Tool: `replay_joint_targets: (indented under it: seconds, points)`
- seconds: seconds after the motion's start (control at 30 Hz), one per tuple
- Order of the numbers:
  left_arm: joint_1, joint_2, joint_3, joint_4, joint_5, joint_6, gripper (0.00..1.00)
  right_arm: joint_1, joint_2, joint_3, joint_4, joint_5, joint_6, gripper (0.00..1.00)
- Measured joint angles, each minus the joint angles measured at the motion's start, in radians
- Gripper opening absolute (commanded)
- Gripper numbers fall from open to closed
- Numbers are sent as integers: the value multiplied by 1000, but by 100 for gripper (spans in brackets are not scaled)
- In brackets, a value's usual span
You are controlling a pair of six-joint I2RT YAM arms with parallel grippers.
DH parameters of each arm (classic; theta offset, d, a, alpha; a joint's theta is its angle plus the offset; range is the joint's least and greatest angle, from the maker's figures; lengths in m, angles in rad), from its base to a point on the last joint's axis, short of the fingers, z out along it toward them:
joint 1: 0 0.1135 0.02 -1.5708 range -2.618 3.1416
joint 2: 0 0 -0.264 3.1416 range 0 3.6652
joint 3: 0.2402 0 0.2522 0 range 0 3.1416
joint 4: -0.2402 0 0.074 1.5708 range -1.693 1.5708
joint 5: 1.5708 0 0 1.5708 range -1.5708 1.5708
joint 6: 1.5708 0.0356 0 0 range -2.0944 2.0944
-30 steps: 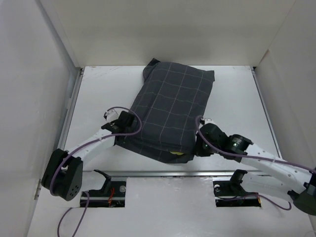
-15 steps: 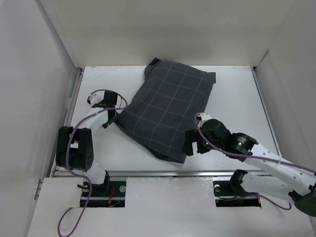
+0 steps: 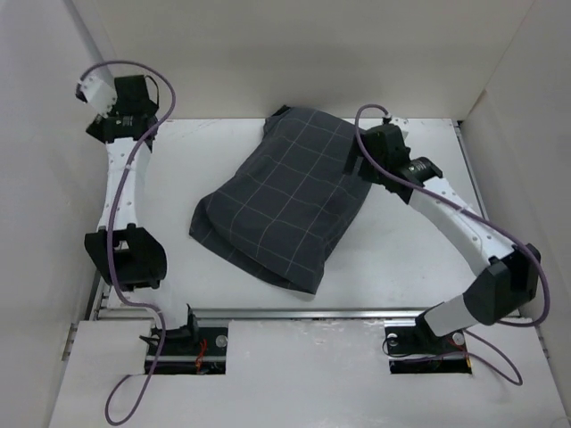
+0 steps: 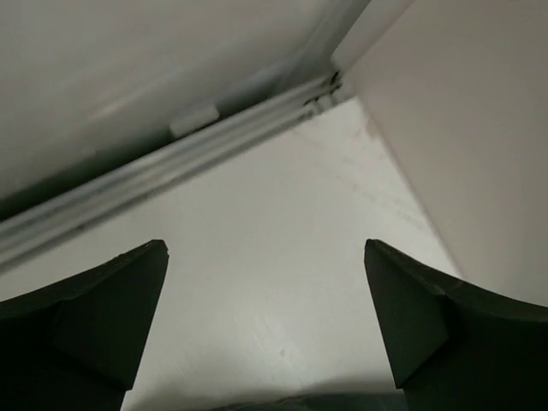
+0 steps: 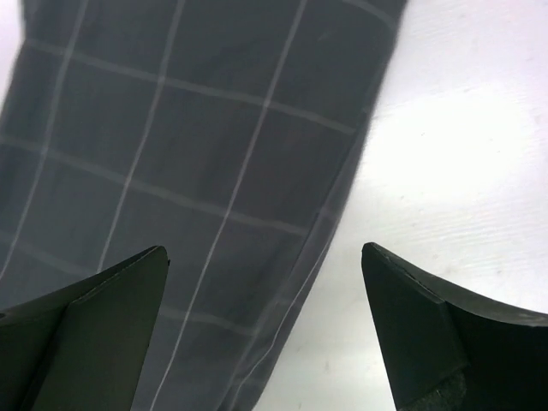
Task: Put the pillow into the pillowcase
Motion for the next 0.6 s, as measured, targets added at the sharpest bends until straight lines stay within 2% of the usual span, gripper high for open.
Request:
replay_joint_targets:
  seconds: [0.07, 0.17, 0.27, 0.33, 0.43, 0.6]
  points:
    - [10, -31, 71, 4, 0, 30, 100, -57, 48, 20, 23, 3, -19, 100]
    - [-84, -166, -37, 64, 55, 80, 100, -140, 52, 19, 45, -53, -43, 100]
    - [-291, -335, -295, 180, 171, 122, 100, -278, 36, 18, 93, -128, -45, 100]
    - [-451, -386, -426, 230, 254, 137, 100, -377, 26, 18, 110, -156, -49, 100]
    - [-635, -375, -515, 261, 307, 143, 100, -447, -4, -8, 123, -158, -66, 100]
    - [-870, -276, -447, 208, 161, 122, 100, -450, -105, -110, 154, -206, -77, 100]
